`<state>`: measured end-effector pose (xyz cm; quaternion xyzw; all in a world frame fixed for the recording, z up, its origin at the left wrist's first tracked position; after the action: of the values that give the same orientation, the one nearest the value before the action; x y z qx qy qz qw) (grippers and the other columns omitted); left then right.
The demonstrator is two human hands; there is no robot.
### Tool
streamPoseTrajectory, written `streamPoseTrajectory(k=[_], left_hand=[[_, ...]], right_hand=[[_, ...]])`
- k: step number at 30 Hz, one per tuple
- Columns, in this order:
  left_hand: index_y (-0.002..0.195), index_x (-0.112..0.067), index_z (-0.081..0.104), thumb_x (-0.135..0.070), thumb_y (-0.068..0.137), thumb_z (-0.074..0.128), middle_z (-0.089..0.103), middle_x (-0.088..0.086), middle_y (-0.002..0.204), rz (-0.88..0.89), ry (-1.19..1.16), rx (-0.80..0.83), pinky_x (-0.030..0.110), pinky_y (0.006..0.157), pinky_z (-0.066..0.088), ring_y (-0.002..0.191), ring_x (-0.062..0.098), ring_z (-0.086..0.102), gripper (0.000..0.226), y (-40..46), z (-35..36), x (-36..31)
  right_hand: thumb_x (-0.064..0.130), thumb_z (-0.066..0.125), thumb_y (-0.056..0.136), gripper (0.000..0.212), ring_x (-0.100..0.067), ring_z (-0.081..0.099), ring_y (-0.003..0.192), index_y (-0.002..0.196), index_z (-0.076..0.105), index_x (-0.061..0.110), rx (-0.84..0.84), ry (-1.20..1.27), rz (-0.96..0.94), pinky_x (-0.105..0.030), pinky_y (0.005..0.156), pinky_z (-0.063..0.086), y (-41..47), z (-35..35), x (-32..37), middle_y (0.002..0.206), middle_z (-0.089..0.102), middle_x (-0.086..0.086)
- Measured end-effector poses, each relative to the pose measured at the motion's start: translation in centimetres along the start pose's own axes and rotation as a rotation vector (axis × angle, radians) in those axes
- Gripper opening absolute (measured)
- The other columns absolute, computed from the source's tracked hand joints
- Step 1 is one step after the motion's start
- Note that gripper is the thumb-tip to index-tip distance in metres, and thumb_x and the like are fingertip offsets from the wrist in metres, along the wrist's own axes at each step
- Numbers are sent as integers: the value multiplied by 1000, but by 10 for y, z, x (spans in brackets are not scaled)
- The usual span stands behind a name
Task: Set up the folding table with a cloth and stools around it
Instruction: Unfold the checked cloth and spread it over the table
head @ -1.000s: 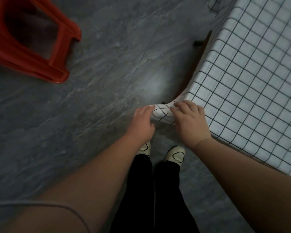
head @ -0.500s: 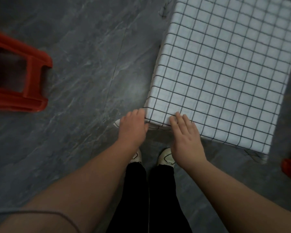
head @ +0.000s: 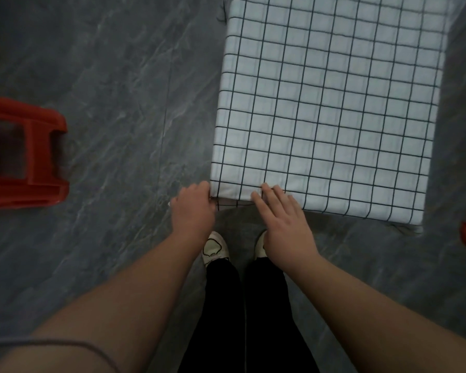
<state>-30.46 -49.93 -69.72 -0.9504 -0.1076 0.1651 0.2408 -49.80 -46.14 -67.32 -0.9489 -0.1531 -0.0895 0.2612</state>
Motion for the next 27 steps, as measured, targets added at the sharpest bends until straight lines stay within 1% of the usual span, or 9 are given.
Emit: streamPoseTrajectory(k=[5,8,10,12,15,17,21,24,27], left_hand=[[83,-22,39,-25,91,59,54,6,91,-34,-20,-15,43,80,39,96,33,51,21,-6,3,2],[90,-18,50,-33,91,61,57,9,101,-80,14,-12,44,84,41,100,33,50,19,-11,8,7],[97,-14,52,-39,86,69,54,11,106,-115,-16,-46,45,88,40,104,32,48,32,-12,6,11],[110,-12,52,-35,81,76,52,12,116,-109,-99,-79,44,94,39,111,32,47,45,-11,4,12],[140,-12,43,-22,79,77,52,13,135,-33,-239,-23,45,106,39,124,33,48,71,-5,3,4],[149,-20,35,-23,81,76,55,10,139,-12,-297,29,44,107,41,126,30,51,79,0,5,0],[144,-23,41,-25,84,71,61,10,130,-19,-322,90,46,100,46,120,31,57,67,8,8,-4],[134,-18,46,-21,83,67,62,12,124,-42,-302,119,45,96,48,115,33,58,54,14,10,-7],[129,-18,49,-19,83,66,64,12,121,-63,-338,167,41,94,49,113,32,59,50,18,11,-8]], right_hand=[[16,63,80,94,-25,-2,155,160,15,29,25,-22,3,-54,123,6,-2,2,-5,169,6,-1],[17,63,78,94,-27,2,155,159,17,27,-9,-13,30,-58,121,9,-5,-1,-7,168,9,-1],[17,62,79,94,-28,1,155,160,15,25,-5,-21,24,-57,122,9,-7,1,-6,169,6,-2],[18,61,80,94,-29,-6,154,161,11,25,35,-19,4,-54,123,5,-9,5,-6,169,0,-3],[19,60,82,93,-28,-9,154,160,12,28,61,1,4,-53,123,2,-9,7,-7,169,-4,-3],[19,62,80,91,-27,-4,155,159,18,30,47,6,10,-54,123,5,-8,5,-7,169,2,-3],[20,67,78,88,-26,5,155,155,27,34,7,-11,28,-61,120,8,-2,1,-8,168,13,-2],[19,63,81,85,-25,2,155,155,24,34,7,-17,31,-60,120,6,-1,2,-10,168,10,0],[19,59,83,82,-22,-2,155,156,22,33,23,22,43,-57,121,5,-1,3,-13,168,7,2]])
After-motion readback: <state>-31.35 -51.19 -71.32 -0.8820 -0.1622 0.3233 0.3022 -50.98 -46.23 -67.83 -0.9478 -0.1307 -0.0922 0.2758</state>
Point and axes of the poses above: each hand's wrist, its own y-axis towards the middle knuckle, its own z-axis out of the palm, x = y × z, the point moved 7 cm from there along y, towards the middle knuckle
